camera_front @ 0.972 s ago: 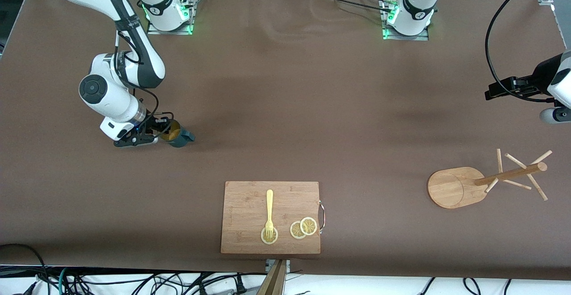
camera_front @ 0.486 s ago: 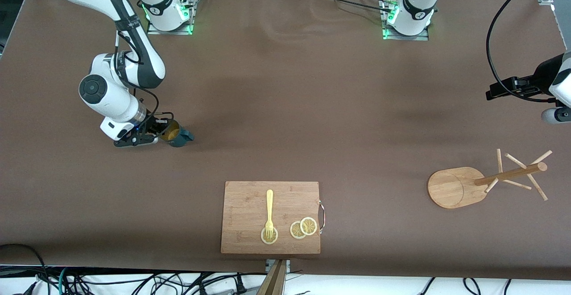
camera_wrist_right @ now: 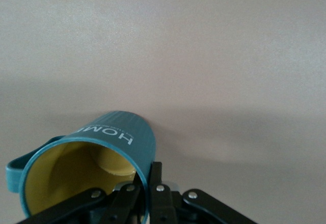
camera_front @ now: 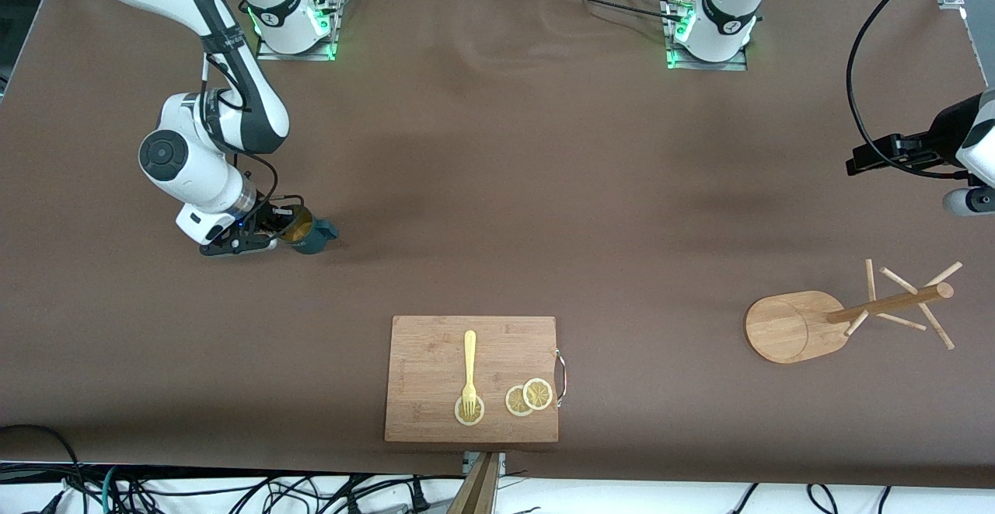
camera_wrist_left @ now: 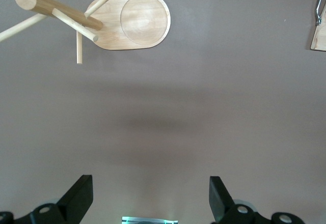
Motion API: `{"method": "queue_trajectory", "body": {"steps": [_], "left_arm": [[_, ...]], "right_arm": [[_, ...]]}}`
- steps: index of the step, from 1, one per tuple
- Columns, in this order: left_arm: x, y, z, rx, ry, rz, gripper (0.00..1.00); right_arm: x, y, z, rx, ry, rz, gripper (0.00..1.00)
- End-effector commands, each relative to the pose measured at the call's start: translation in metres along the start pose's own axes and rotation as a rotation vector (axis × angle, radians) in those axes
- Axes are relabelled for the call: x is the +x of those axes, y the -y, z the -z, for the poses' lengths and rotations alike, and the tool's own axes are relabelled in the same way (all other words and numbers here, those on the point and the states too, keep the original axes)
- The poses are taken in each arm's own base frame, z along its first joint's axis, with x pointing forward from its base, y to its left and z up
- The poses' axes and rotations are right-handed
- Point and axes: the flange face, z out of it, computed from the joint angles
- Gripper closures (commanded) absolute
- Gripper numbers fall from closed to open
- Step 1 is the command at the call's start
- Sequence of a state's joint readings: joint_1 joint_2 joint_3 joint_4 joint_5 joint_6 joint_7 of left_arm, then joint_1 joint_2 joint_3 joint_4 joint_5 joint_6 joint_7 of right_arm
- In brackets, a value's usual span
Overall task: Pass cup and hang on rack
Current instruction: 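Lift the teal mug with the right gripper toward the table middle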
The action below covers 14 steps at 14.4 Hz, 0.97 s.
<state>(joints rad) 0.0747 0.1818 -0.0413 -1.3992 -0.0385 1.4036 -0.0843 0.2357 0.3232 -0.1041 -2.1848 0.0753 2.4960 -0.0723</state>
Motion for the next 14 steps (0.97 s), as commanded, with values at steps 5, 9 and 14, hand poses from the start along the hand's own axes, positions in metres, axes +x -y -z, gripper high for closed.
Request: {"method": "queue_trajectory", "body": {"steps": [5,9,14], "left_arm": [[0.006,-0.002,0.007,0.006,-0.011,0.006,0.00],[0.007,-0.001,0.006,0.006,-0.009,0.006,0.00],[0.007,0.000,0.006,0.006,-0.008,0.007,0.00]], "right_arm": [[0.009,0.023,0.009,0.021,-0.020,0.016,1.00],[0.021,0.066,0.029,0.038,-0.060,0.007,1.00],[0.035,0.135,0.065,0.045,-0.019,-0.032,1.00]]}}
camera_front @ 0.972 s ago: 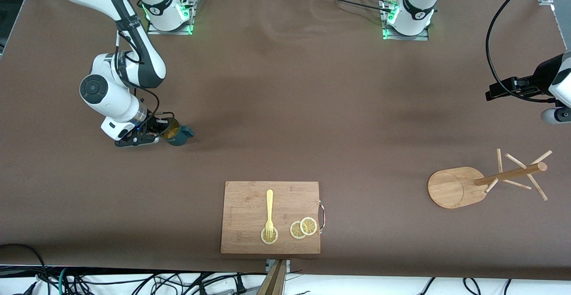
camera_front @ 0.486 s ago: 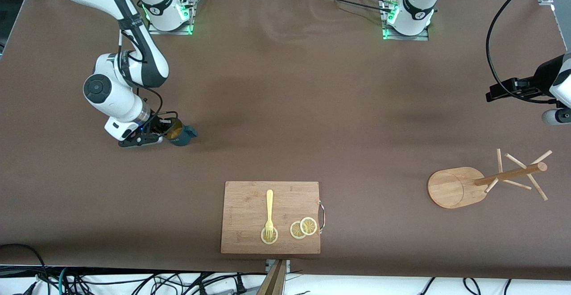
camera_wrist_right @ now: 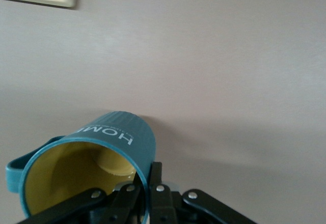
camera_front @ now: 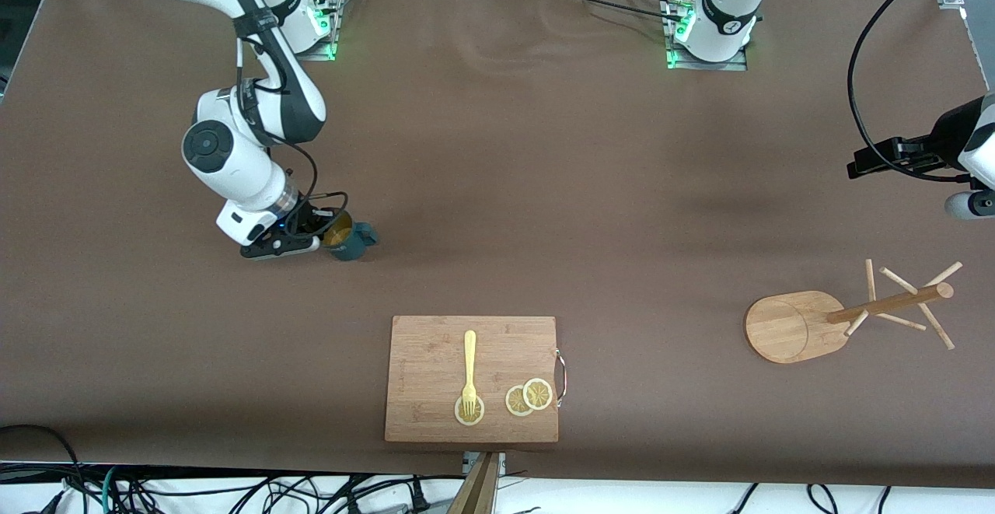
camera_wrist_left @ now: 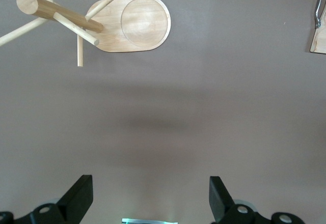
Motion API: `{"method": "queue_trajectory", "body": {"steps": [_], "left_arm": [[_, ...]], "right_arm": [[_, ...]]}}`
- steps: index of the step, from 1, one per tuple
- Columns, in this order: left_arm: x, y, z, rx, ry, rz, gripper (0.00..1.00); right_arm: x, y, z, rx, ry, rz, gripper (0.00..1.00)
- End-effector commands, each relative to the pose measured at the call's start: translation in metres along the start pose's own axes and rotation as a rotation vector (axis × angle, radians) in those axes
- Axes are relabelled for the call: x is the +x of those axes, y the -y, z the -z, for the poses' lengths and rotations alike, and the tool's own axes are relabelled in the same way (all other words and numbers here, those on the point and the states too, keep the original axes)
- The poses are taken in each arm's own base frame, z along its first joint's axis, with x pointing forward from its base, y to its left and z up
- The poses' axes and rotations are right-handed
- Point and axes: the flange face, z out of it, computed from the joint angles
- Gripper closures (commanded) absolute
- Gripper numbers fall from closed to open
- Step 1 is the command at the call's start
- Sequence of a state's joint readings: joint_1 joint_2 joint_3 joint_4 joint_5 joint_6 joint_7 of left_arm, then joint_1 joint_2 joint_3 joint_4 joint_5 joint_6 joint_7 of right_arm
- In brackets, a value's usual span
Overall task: Pass cup and hang on rack
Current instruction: 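Lift the teal mug with the right gripper toward the table middle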
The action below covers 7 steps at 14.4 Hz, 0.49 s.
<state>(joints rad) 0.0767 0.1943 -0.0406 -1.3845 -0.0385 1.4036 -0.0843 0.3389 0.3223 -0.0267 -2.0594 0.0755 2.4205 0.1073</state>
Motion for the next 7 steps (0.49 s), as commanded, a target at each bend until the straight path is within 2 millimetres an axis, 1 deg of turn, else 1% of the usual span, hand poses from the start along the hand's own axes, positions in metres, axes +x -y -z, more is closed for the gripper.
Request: {"method": "queue_trajectory", "body": {"steps": [1,2,4,7], "left_arm": [[0.003,-0.001,0.006,0.007,-0.005,0.006,0.00],[0.003,0.001,0.006,0.006,-0.006,0.008,0.00],[0.003,0.002,0.006,0.006,-0.006,0.009,0.00],[0.003,0.002,0.006,0.006,-0.006,0.009,0.00]], "right_arm": [[0.014,0.041,0.031,0.005,0.038,-0.044,1.00],[0.018,0.053,0.043,0.004,0.049,-0.054,1.00],[0.027,0.080,0.058,-0.008,0.073,-0.070,1.00],[0.034,0.131,0.077,-0.023,0.105,-0.121,1.00]]}}
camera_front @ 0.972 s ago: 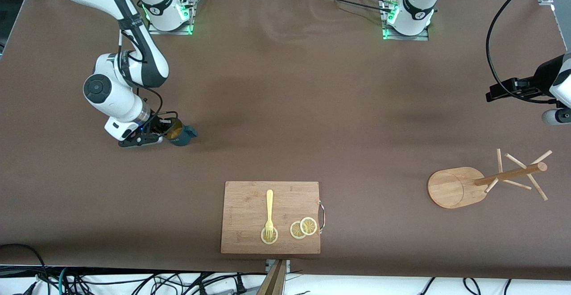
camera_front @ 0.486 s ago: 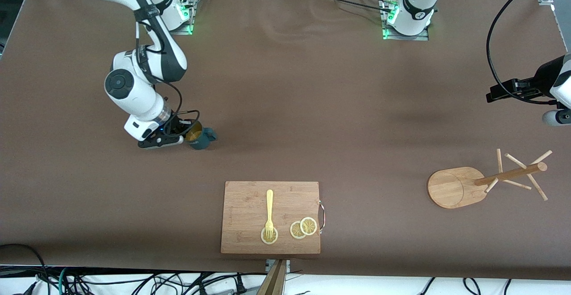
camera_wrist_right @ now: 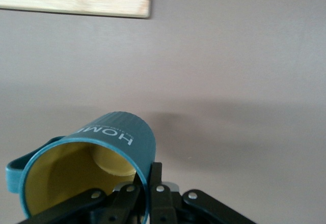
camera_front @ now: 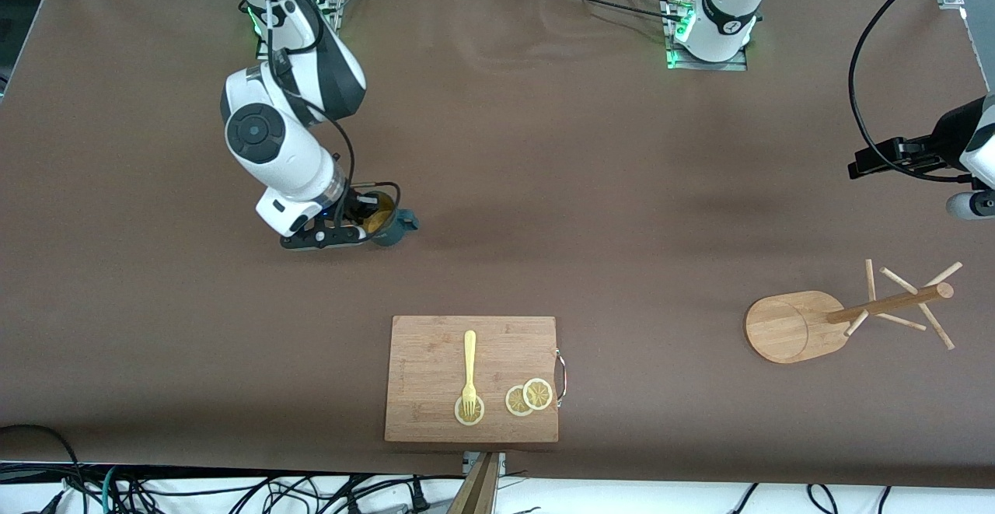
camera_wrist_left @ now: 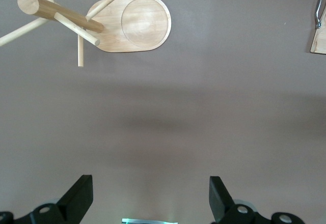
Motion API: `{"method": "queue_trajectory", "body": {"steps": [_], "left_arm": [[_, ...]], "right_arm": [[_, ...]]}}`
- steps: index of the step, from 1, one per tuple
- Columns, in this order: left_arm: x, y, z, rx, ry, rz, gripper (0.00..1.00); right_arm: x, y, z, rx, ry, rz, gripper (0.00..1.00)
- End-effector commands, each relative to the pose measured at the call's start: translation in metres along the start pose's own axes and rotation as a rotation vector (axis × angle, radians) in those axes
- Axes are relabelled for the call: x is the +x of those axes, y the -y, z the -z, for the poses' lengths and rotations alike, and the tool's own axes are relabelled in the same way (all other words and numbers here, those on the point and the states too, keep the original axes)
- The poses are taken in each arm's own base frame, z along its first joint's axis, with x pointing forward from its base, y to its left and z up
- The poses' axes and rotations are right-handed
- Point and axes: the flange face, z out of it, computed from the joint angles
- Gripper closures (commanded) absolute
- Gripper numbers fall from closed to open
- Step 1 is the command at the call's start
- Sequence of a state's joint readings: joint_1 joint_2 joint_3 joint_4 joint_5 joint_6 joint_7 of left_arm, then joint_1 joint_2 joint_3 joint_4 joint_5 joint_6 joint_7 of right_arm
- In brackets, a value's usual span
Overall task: Pass cup and hang on rack
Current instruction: 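Lift the teal mug with the right gripper toward the table middle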
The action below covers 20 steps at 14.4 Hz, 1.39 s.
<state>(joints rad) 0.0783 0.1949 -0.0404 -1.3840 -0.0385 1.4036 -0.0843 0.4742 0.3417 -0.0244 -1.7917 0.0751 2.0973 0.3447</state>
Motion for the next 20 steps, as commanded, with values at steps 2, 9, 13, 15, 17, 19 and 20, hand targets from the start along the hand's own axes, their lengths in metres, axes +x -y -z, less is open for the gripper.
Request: {"method": "queue_trajectory", "body": {"steps": [2,9,13,15,17,19,20], "left_arm": [[0.003,0.001,0.006,0.006,-0.006,0.007,0.00],[0.003,0.002,0.006,0.006,-0.006,0.009,0.00],[0.003,0.002,0.006,0.006,-0.006,0.009,0.00],[0.003,0.001,0.006,0.006,-0.006,0.007,0.00],[0.003,0.004,0.006,0.005,-0.006,0.010,0.00],[0.003,0.005,0.007,0.005,-0.006,0.013,0.00],[0.005,0.005,0.003,0.006,0.000,0.014,0.00]], "right_arm": [[0.002,0.071,0.012,-0.025,0.032,-0.061,1.00],[-0.068,0.263,-0.016,-0.023,0.007,-0.140,1.00],[-0.089,0.325,-0.046,0.043,-0.041,-0.110,1.00],[-0.105,0.347,-0.066,0.075,-0.052,-0.087,1.00],[-0.118,0.362,-0.091,0.078,-0.060,-0.065,1.00],[-0.123,0.367,-0.109,0.074,-0.062,-0.057,1.00],[-0.125,0.368,-0.113,0.068,-0.061,-0.051,1.00]]}}
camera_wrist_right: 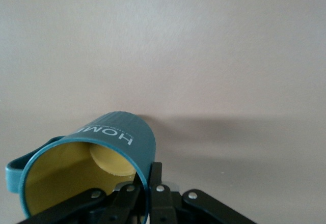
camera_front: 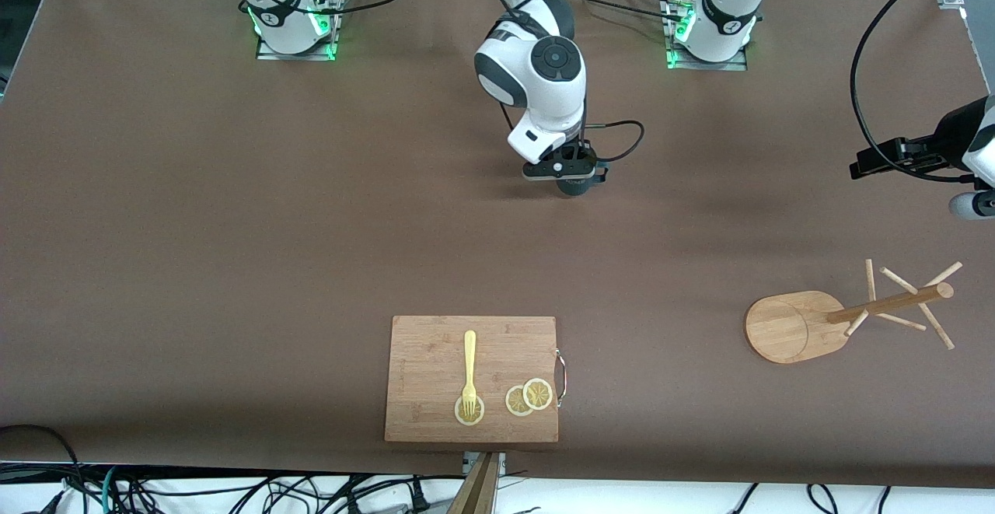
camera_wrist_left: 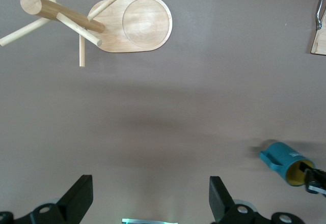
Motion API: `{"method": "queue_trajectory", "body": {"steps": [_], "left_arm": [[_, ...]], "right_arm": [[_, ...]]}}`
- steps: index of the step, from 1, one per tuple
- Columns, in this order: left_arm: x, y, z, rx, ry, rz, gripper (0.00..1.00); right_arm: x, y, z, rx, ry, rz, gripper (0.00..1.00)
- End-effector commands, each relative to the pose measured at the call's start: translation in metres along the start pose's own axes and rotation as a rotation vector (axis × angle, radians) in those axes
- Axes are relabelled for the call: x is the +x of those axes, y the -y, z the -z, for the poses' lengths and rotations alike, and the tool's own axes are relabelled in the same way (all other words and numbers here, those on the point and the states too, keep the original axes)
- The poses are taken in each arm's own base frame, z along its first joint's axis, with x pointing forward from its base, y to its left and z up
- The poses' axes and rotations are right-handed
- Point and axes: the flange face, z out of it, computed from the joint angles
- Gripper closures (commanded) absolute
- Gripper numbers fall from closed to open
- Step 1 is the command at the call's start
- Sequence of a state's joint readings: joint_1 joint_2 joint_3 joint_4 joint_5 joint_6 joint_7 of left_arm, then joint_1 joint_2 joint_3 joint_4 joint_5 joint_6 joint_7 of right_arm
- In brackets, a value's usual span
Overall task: Pass cup and hang on rack
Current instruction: 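Hold the mug while the left gripper moves above its handle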
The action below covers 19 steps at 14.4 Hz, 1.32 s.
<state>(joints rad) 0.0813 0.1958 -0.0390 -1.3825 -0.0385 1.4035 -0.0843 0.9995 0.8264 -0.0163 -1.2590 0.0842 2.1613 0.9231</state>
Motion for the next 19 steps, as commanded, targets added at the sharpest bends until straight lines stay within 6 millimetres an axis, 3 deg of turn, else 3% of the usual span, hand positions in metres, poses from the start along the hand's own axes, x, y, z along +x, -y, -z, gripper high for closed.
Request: {"method": "queue_trajectory", "body": {"steps": [1,6,11,19], "left_arm": [[0.007,0.003,-0.001,-0.001,0.011,0.010,0.00],[0.016,0.005,-0.014,-0.029,0.035,0.015,0.00],[0.039,-0.003,-0.067,-0.035,0.132,-0.005,0.00],[0.044,-0.042,-0.115,-0.146,0.132,-0.397,0.00]], "right_arm": [[-0.001,0.008,-0.006,0.004,-0.006,-0.006,1.00],[-0.004,0.008,-0.020,-0.010,0.001,-0.011,1.00],[-0.005,0.006,-0.028,-0.019,0.006,-0.010,1.00],[-0.007,0.005,-0.039,-0.030,0.008,-0.009,1.00]]}}
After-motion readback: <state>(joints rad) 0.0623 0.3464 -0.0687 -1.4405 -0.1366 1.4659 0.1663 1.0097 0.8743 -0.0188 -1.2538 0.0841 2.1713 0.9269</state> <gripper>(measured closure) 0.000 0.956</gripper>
